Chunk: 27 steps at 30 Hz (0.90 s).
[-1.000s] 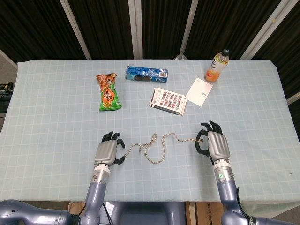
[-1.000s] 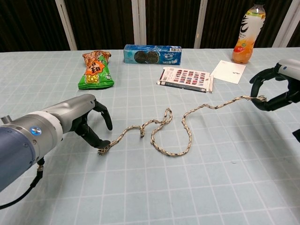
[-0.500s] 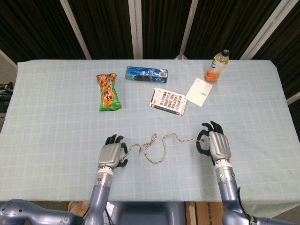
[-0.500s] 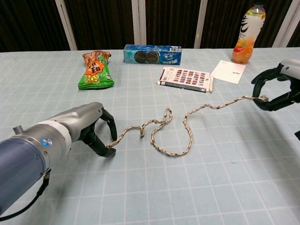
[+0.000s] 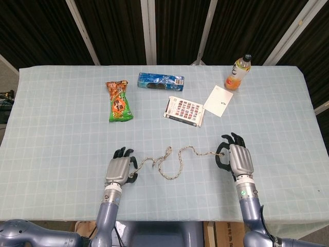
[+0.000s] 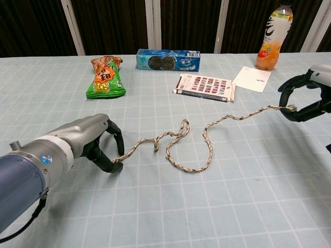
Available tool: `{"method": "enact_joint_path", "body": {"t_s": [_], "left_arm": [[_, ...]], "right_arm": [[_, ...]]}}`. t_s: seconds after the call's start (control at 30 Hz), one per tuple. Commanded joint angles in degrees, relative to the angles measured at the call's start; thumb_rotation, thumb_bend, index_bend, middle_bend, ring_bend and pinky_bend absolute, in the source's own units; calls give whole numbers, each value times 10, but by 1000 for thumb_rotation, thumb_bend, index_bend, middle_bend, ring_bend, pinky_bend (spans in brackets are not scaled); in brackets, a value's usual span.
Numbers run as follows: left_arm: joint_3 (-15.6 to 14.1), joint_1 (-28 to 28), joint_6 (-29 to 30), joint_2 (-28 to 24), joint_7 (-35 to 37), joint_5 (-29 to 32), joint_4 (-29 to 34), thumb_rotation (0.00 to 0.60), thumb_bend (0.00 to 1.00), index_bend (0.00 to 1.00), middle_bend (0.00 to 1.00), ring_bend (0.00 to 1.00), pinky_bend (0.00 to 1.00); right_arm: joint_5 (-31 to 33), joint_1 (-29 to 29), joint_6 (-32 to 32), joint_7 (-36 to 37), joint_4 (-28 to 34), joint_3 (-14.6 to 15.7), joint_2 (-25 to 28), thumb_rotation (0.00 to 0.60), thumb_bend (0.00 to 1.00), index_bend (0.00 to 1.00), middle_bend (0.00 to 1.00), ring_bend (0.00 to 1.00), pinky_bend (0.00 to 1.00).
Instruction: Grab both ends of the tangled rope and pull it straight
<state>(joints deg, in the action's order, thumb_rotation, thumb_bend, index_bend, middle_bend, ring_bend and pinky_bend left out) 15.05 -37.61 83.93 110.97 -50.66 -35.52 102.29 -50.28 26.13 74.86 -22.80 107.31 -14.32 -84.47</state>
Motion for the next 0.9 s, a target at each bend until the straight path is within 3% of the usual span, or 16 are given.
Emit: {"method": "enact_joint_path", "body": {"t_s": [0.03, 0.6, 0.9], "left_arm": [[-1, 0, 0, 2, 0, 1, -2, 600, 446, 544, 160, 0, 0], [4, 5, 4, -8, 6, -5, 1, 600, 524, 586, 179, 0, 0], [18, 10, 7, -58, 7, -11, 44, 600, 540, 601, 187, 0, 0]], "right_arm": [[0, 0, 1, -1, 0, 0, 0, 600, 475, 618, 219, 0, 0], [0, -3, 5, 2, 6, 3, 10, 600, 475, 618, 219, 0, 0], [-5, -16, 11, 13, 16, 5, 34, 600, 475, 618, 220, 0, 0]]}}
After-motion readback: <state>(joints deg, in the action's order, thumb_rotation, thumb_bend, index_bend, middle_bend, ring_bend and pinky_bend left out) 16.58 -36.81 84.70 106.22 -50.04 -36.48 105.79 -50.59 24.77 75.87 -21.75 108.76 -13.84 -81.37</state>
